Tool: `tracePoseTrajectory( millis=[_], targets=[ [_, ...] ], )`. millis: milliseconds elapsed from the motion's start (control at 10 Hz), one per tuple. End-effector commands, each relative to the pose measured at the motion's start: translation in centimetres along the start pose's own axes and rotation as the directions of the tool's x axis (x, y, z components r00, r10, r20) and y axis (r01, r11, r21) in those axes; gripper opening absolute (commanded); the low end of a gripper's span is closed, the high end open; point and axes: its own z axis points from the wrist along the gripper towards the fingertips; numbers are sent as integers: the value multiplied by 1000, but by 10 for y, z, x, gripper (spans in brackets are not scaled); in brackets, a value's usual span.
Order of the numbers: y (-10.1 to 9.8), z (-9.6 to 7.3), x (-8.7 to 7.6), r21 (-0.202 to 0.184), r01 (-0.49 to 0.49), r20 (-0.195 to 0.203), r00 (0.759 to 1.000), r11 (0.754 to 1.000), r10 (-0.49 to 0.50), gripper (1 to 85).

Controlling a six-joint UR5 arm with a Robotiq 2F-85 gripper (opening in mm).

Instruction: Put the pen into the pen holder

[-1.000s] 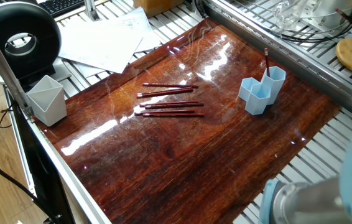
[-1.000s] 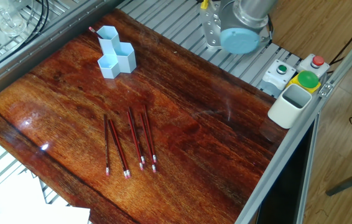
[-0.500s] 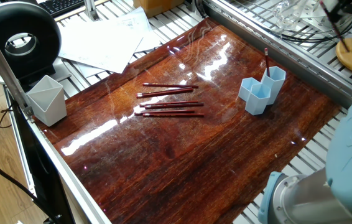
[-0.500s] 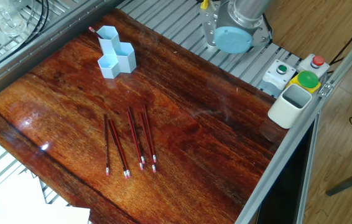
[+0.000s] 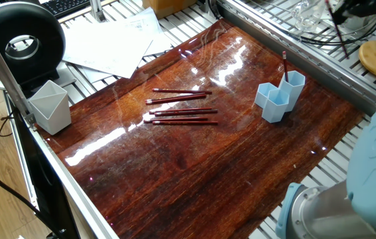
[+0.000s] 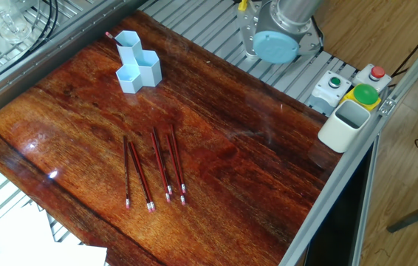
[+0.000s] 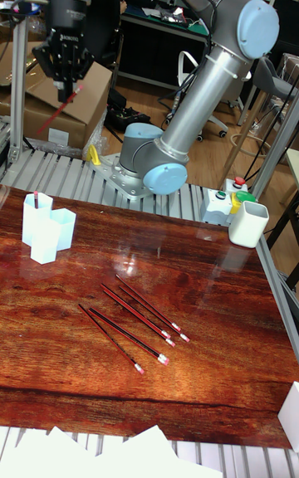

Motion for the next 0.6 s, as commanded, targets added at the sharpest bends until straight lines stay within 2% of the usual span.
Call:
tracePoseTrajectory(
  millis=[0, 400, 500],
  targets=[
    [-4, 21, -21, 10, 23, 67, 997, 1000, -23, 10],
    [-2, 40, -30, 9, 22, 116, 993, 1000, -23, 10],
    [-5, 46, -29, 23, 25, 113, 993, 999, -27, 10]
  ],
)
